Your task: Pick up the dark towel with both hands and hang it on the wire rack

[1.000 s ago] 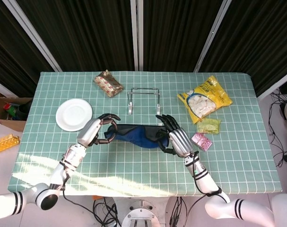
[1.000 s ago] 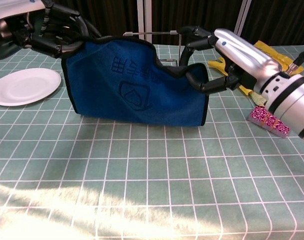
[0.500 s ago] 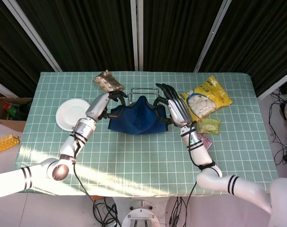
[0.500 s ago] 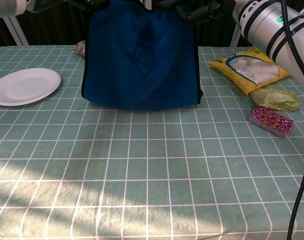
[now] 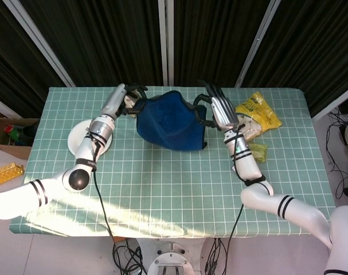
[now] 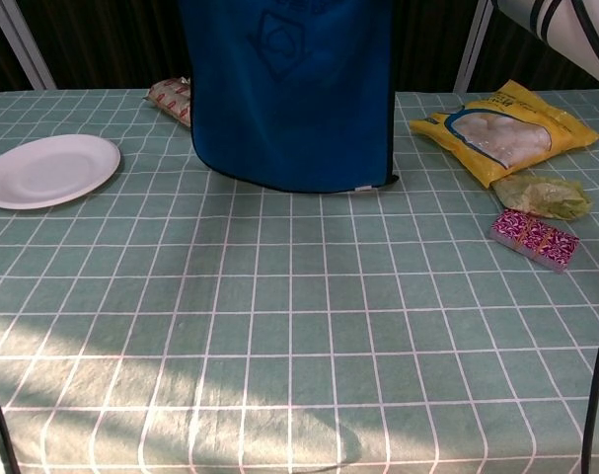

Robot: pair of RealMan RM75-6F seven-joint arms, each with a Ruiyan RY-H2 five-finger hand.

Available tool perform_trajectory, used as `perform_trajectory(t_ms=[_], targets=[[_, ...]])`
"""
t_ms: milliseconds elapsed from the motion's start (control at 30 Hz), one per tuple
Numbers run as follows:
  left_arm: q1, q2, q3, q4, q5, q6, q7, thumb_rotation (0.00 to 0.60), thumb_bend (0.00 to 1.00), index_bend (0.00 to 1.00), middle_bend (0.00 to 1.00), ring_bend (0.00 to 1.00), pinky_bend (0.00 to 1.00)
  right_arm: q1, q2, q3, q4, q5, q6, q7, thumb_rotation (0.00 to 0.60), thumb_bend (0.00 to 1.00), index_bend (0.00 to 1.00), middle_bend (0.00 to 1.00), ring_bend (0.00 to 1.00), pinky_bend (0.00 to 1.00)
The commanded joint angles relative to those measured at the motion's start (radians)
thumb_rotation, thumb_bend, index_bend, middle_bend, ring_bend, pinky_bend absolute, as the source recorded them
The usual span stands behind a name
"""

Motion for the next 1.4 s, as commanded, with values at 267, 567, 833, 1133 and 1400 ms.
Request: perform_trajectory(t_ms=[267, 567, 833, 1133, 1400], targets=[[-0.008, -0.001, 0.007, 0.099, -0.042, -0.035, -0.03, 0.6, 0.6, 0.86, 0.3, 0.22, 0.32, 0.038, 0.022, -0.01, 0.076, 0.043, -0.047, 0.025, 0.6, 0.5, 1.0, 0.1, 0.0, 0.0], [-0.024, -0.008, 0.008, 0.161, -0.103, -0.071, -0.04, 0.6, 0.61, 0.86, 0.3, 0.22, 0.32, 0.105, 0.008, -0.011, 0.196, 0.11, -0.156, 0.052, 0.6, 0.5, 1.0, 0.1, 0.0, 0.0], [-0.048, -0.01, 0.009, 0.188, -0.145, -0.078, -0.025, 0.6, 0.61, 0.86, 0.3, 0.22, 0.32, 0.146, -0.016, -0.015, 0.273, 0.135, -0.19, 0.07, 0.6, 0.5, 1.0, 0.1, 0.0, 0.0], [-0.109, -0.051, 0.026, 0.292, -0.234, -0.087, 0.033, 0.6, 0.61, 0.86, 0.3, 0.22, 0.32, 0.215, -0.075, -0.007, 0.391, 0.176, -0.238, 0.078, 0.6, 0.5, 1.0, 0.1, 0.0, 0.0], [-0.168, -0.099, 0.041, 0.412, -0.311, -0.12, 0.093, 0.6, 0.61, 0.86, 0.3, 0.22, 0.32, 0.263, -0.136, 0.0, 0.513, 0.19, -0.256, 0.1, 0.6, 0.5, 1.0, 0.11, 0.0, 0.0]])
